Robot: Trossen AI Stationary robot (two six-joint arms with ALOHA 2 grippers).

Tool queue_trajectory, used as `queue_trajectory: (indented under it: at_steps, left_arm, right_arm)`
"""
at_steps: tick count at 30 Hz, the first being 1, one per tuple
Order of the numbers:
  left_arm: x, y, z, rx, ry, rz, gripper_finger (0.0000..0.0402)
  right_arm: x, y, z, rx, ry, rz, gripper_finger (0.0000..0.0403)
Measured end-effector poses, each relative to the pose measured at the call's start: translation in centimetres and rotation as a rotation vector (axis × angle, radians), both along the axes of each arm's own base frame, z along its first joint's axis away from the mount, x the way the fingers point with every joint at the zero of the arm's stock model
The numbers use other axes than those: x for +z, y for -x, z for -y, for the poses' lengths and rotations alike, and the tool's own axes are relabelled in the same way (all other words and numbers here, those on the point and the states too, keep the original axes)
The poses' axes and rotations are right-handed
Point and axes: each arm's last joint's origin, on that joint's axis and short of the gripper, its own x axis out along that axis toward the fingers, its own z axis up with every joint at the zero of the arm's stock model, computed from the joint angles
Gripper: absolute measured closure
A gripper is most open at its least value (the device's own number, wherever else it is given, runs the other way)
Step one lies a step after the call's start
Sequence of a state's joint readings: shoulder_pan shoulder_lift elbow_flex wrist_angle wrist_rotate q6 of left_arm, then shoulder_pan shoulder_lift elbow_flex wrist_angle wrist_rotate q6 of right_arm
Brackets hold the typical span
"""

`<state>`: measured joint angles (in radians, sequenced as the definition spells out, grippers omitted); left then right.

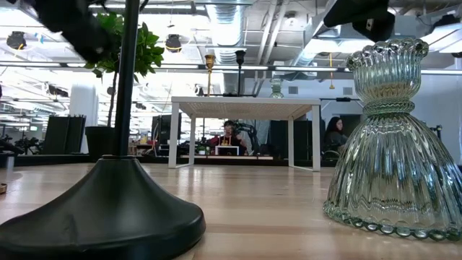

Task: Pick & Place candle stick holders
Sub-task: Put the gold candle holder on the shelf aligned with the other gold candle holder

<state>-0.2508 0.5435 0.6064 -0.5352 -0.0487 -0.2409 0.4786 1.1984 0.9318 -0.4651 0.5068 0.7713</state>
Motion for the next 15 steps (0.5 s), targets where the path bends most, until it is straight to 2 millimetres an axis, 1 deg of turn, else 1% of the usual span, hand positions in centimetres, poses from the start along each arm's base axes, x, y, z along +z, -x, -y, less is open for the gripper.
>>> queue_trajectory:
  at_steps: [4, 9, 12, 14, 15]
  left_arm:
    - [-0.2, 1.8, -0.4, -0.022, 0.002, -0.032, 0.0399]
    - [0.9, 4.2, -0.6, -0.18, 0.055, 0.117, 0.0399]
    - [1.4, 5.9, -0.7, -0.257, 0.104, 0.2, 0.0399]
    - [1.2, 6.6, -0.8, -0.277, 0.139, 0.232, 0.0399]
    - [0.8, 6.7, -0.9, -0.276, 0.147, 0.231, 0.0399]
  right_arm:
    - [0.2, -0.1, 0.2, -0.105, -0.026, 0.047, 0.0403]
    - [0.3, -0.1, 0.5, -0.246, -0.063, 0.109, 0.0403]
    - [0.5, -0.2, 0.6, -0.289, -0.066, 0.148, 0.0403]
    - [0.6, -0.2, 0.6, -0.303, -0.062, 0.164, 0.0403]
    - [0.6, -0.3, 0.6, -0.309, -0.062, 0.173, 0.0403]
